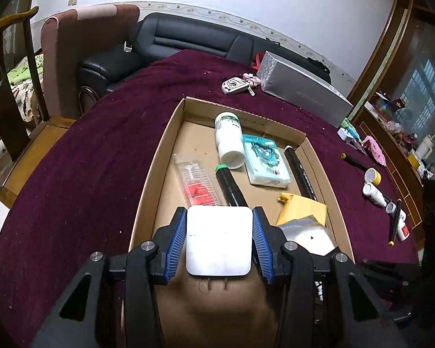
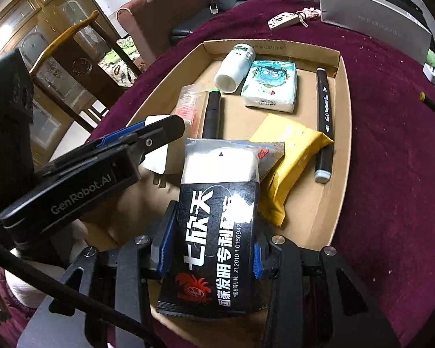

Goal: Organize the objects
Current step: 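Place the charger and battery pack into the tray and open both grippers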

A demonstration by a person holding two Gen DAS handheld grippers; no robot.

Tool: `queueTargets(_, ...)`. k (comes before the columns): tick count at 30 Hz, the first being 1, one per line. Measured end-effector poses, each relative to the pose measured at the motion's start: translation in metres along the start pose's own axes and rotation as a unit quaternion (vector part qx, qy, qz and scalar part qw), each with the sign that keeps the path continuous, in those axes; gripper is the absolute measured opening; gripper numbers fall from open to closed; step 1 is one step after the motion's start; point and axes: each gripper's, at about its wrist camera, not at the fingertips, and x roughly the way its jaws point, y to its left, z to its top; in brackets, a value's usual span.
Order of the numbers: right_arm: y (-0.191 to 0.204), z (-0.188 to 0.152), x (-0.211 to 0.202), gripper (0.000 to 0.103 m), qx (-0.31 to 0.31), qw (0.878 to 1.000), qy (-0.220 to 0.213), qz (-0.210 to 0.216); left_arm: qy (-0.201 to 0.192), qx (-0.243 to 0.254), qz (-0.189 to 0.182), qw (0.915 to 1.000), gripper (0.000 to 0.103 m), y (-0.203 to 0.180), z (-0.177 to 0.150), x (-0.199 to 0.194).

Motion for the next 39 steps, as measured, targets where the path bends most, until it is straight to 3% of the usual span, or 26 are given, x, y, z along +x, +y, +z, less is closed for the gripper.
queueTargets(14,-0.010,0.021,0.010,0.040,0.007,1.000,-0.005,-0.027,-0.046,-0.034,-0.036,0.9978,0.040,0.007,0.004,-0.038)
queueTargets(21,0.009,-0.001,0.008,0.041,-0.011,1.000,0.021,-0.010,-0.047,-0.047,-0.040,0.9970,0.046,0.006,0.001,-0.044)
queueTargets(24,0.007,-0.001,0.006,0.042,-0.004,1.000,0.014,-0.018,-0.046,-0.054,-0.038,0.9968,0.053,0.006,-0.001,-0.047)
queueTargets(28,0.003,-0.001,-0.004,0.053,0.007,1.000,0.001,-0.020,-0.041,-0.058,-0.033,0.9969,0.053,0.006,-0.004,-0.052)
queueTargets(32,-0.002,-0.002,-0.021,0.054,0.015,1.000,-0.022,-0.007,-0.036,-0.079,-0.041,0.9954,0.053,0.010,-0.008,-0.057)
queueTargets(39,-0.027,-0.008,-0.067,0.054,0.037,0.996,-0.076,-0.007,-0.030,-0.090,-0.085,0.9919,0.058,-0.008,-0.010,-0.071)
